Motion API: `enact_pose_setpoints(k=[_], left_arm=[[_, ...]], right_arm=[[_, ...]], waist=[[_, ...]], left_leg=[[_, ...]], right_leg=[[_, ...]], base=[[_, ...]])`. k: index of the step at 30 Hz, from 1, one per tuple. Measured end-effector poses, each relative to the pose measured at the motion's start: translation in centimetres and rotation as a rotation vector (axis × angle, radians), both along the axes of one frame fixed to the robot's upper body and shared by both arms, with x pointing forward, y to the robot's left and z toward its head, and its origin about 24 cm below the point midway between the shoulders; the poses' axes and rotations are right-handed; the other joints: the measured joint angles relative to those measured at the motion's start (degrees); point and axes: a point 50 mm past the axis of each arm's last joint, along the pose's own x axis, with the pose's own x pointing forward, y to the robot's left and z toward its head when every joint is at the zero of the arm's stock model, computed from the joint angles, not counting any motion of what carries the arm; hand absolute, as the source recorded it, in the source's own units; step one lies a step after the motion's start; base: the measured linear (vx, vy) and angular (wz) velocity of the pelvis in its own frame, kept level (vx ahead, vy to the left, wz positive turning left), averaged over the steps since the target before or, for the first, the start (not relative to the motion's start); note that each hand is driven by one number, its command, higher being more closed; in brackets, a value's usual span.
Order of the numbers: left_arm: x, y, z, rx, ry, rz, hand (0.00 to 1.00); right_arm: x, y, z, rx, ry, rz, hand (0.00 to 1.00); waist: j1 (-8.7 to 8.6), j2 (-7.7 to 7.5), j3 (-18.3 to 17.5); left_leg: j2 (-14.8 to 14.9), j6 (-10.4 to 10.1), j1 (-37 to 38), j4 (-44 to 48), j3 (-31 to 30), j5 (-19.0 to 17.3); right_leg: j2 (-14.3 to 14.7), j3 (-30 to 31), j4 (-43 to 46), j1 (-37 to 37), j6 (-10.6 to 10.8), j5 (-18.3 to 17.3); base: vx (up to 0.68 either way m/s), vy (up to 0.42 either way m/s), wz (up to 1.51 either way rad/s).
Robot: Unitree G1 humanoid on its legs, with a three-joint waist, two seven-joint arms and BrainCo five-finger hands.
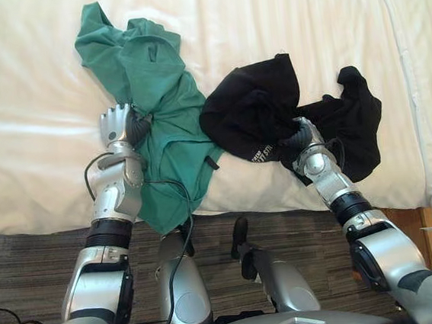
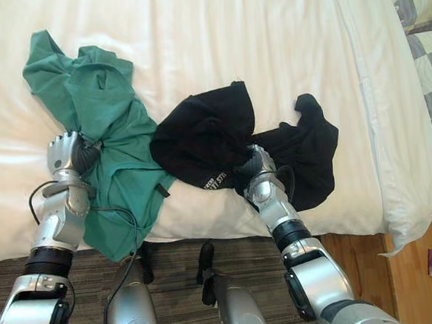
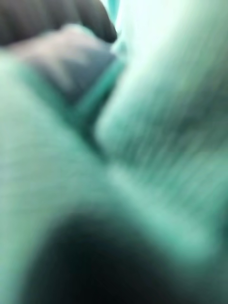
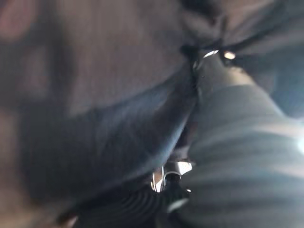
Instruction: Tidy the bed and pick cloth on bed and put in laundry
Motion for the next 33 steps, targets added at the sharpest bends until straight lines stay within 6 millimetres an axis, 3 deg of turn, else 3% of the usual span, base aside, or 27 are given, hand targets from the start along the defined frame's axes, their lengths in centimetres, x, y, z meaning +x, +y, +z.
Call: enact_pose_setpoints(k=[3,6,10,11,15,19,29,33], left_arm=[[-1.0,0.4,-1.6,-0.075,0.023,-0.003,1.0],[-2.9,1.2,-4.4,-0.133,0.063,0.012,1.0],[-5.6,0.4,-8.5,-0.248,0.115,0.014,1.0],[-6.8,-0.5,-10.4,-0.306,0.148,0.01,0.0],[-10.2,-3.6,-14.8,-0.404,0.244,0.007,0.0],[-12.4,-3.9,-16.8,-0.503,0.278,0.082,0.0],[-14.1,-3.9,-15.7,-0.53,0.111,0.121,0.0],[-14.2,-4.4,-14.6,-0.475,0.047,0.05,0.0]], right_arm=[[-3.0,-0.2,-2.7,0.152,-0.002,0.001,1.0],[-6.3,0.9,-5.5,0.295,0.044,0.024,1.0],[-9.5,0.8,-8.1,0.364,0.129,0.043,1.0],[-10.9,0.7,-9.3,0.368,0.18,0.047,1.0],[-15.1,0.1,-12.3,0.339,0.327,0.032,1.0],[-17.1,-0.1,-13.7,0.3,0.411,0.03,1.0],[-18.8,-0.9,-14.4,0.286,0.497,0.012,1.0],[-19.3,-1.3,-14.6,0.292,0.531,-0.002,1.0]], waist=[[-0.02,0.0,0.1],[-0.31,0.44,-0.5],[-2.36,2.22,-3.8],[-2.8,2.77,-5.7],[-3.6,5.15,-10.6],[-4.78,6.61,-12.9],[-4.81,8.86,-14.9],[-4.73,9.08,-15.6]], left_leg=[[-0.2,0.0,3.6,-0.8,0.9,-0.4],[-0.7,-0.4,8.6,-2.9,2.7,-0.8],[-2.2,-0.7,12.7,-5.8,4.1,-0.9],[-3.0,-0.8,14.8,-7.5,4.9,-0.8],[-5.5,-0.6,21.2,-12.7,6.7,-0.2],[-7.6,-0.8,26.0,-17.8,8.0,1.4],[-11.0,-1.3,34.3,-30.9,7.8,8.1],[-11.2,-1.2,34.8,-31.4,7.0,8.4]], right_leg=[[-0.2,0.2,-0.2,2.9,-0.1,0.2],[-0.5,1.4,-1.3,6.3,-0.1,-0.2],[-1.3,1.7,-2.6,9.1,0.0,-0.4],[-1.9,1.8,-3.2,10.3,0.1,-0.4],[-3.2,2.3,-3.6,13.8,0.9,-1.4],[-4.1,3.0,-4.1,16.1,1.1,-2.3],[-3.9,2.4,-5.6,19.4,0.8,-3.4],[-4.0,1.6,-5.9,20.3,0.8,-3.5]], base=[[0.08,0.007,-0.09],[0.07,-0.007,-0.22],[0.1,0.007,-0.12],[0.11,0.026,-0.2],[0.12,0.031,-0.17],[0.08,0.011,-0.12],[0.01,-0.002,0.02],[-0.01,-0.002,0.1]])
